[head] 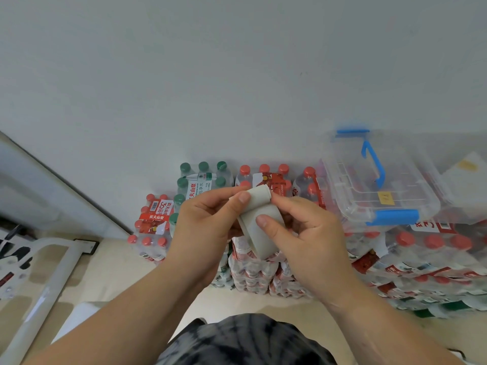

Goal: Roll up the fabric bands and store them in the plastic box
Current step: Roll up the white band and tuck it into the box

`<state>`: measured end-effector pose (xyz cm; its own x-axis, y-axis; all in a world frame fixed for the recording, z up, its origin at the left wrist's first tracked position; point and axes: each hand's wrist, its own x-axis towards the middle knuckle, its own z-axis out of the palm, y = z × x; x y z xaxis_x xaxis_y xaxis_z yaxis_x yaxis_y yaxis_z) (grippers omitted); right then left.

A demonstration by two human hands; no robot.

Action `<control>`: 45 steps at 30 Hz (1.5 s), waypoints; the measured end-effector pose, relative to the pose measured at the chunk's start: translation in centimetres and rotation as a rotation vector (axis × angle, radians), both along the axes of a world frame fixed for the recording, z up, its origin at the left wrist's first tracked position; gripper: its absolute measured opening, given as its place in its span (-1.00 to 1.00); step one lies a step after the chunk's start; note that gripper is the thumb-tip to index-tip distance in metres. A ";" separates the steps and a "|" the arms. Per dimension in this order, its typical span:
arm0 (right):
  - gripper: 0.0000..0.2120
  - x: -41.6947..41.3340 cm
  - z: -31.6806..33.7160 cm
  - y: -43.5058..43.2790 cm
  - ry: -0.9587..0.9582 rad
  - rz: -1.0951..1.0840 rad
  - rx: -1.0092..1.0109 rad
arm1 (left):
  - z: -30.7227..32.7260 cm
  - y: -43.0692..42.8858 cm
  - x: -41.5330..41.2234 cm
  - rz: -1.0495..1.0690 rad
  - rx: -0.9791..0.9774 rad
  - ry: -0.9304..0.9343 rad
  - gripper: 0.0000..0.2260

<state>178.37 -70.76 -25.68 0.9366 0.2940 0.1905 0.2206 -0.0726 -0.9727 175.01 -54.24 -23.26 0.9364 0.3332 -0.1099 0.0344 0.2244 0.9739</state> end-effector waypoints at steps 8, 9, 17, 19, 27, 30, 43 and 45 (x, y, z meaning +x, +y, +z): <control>-0.68 0.2 -0.1 0.8 -0.114 -0.108 0.006 | -0.4 -1.1 -0.7 -0.125 -0.013 -0.050 -0.76; -0.67 0.2 -0.1 0.8 -0.147 -0.109 -0.011 | -0.4 -1.1 -0.7 -0.124 0.000 -0.058 -0.76; -0.70 -0.2 0.6 0.9 -0.116 -0.074 0.029 | -0.5 -1.2 -0.8 -0.136 0.018 -0.126 -0.76; -0.71 -0.3 0.8 1.0 -0.102 -0.067 0.048 | -0.4 -1.1 -0.8 -0.133 0.009 -0.130 -0.76; -0.62 0.6 0.5 0.5 0.104 0.008 0.142 | 0.5 -1.2 0.5 -0.076 0.131 -0.124 -0.86; -0.65 1.4 0.6 0.2 0.214 -0.032 0.105 | 0.6 -1.6 1.0 -0.031 0.158 -0.124 -0.86; -0.83 2.4 0.7 -0.9 0.311 0.097 -0.021 | -0.2 -1.3 0.8 0.004 0.074 0.030 -0.75; -0.81 2.4 0.6 -0.9 0.314 0.082 -0.018 | 0.0 -1.4 0.9 0.004 0.016 0.047 -0.72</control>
